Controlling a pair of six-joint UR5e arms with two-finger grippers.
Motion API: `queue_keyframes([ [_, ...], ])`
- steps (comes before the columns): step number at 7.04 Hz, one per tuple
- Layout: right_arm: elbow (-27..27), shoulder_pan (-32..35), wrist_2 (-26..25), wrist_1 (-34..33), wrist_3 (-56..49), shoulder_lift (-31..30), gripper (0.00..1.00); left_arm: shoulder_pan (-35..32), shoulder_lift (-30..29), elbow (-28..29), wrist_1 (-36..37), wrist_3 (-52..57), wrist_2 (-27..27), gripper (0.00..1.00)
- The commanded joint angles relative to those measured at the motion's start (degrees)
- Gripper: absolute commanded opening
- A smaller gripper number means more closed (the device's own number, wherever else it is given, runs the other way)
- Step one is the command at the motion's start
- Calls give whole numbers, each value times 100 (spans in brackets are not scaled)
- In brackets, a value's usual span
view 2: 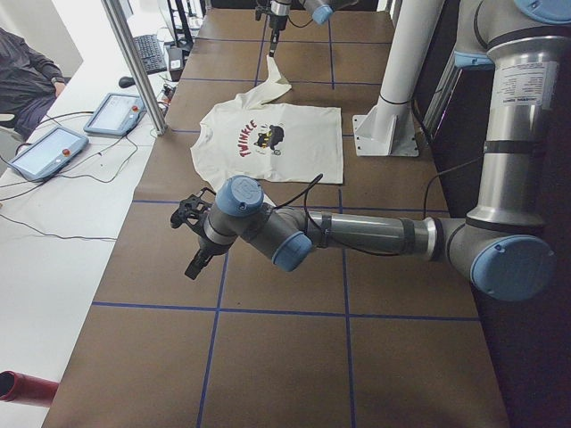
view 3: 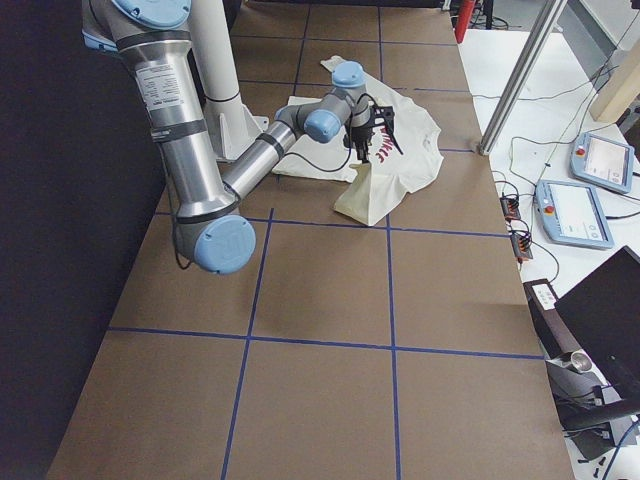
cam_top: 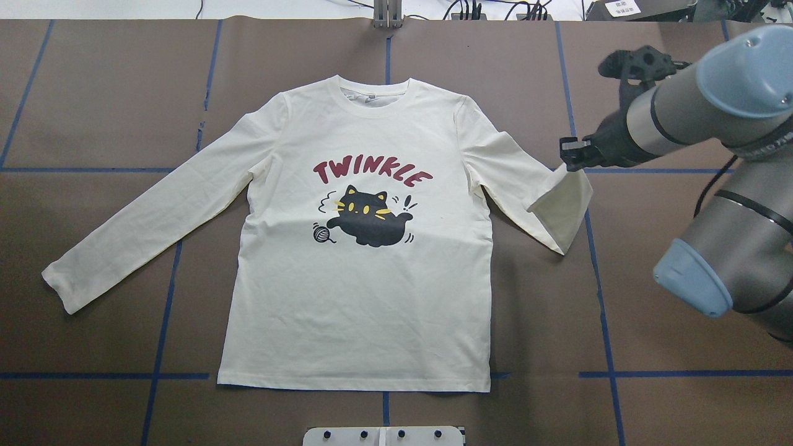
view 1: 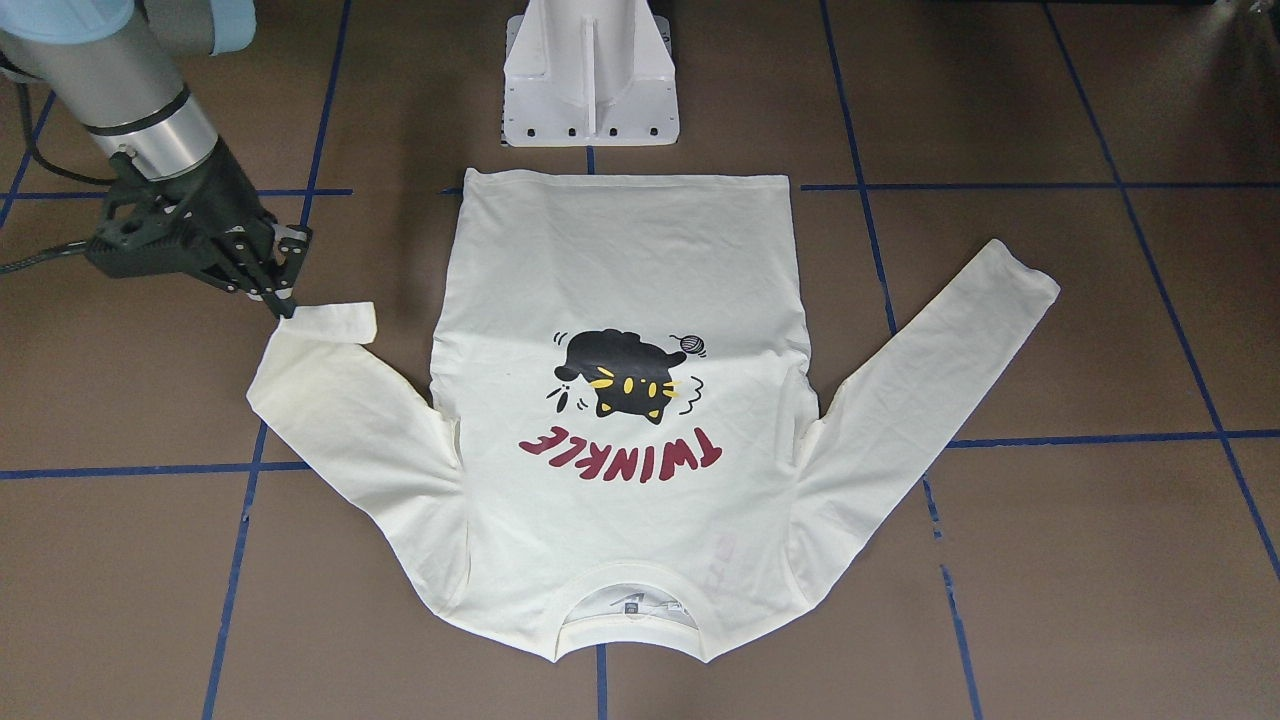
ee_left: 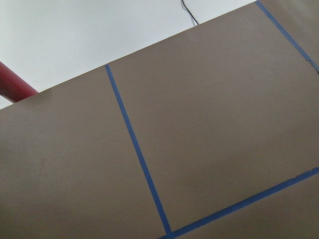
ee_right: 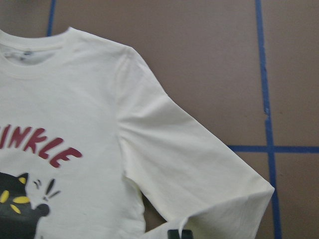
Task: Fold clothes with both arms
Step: 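Grasp the cuff with the right gripper and fold the sleeve across the chest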
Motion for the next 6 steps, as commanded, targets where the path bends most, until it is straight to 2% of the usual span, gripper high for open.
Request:
queue_keyframes([
  [1, -806, -41, -309, -590, -7, 1888, 0, 3, -12, 4, 36, -8, -6, 100],
  [2, -1534, -172, -501, -592, -15, 2680, 0, -5, -12, 13, 54, -8, -6, 100],
  [3, -2315, -652, -1277, -584, -15, 3384, 0, -5, -3, 13, 37, -8, 2, 100],
  [4, -3254, -944, -1772, -523, 63, 4122, 0, -5, -3, 13, 54, -8, 3, 100],
  [5, -3951, -1269, -1882, -191, 246, 4477, 0, -14, 49, -22, 54, -8, -15, 100],
  [6, -4706, -1594, -2457, 700, 344, 4611, 0, -14, 76, -31, 63, -8, -41, 100],
])
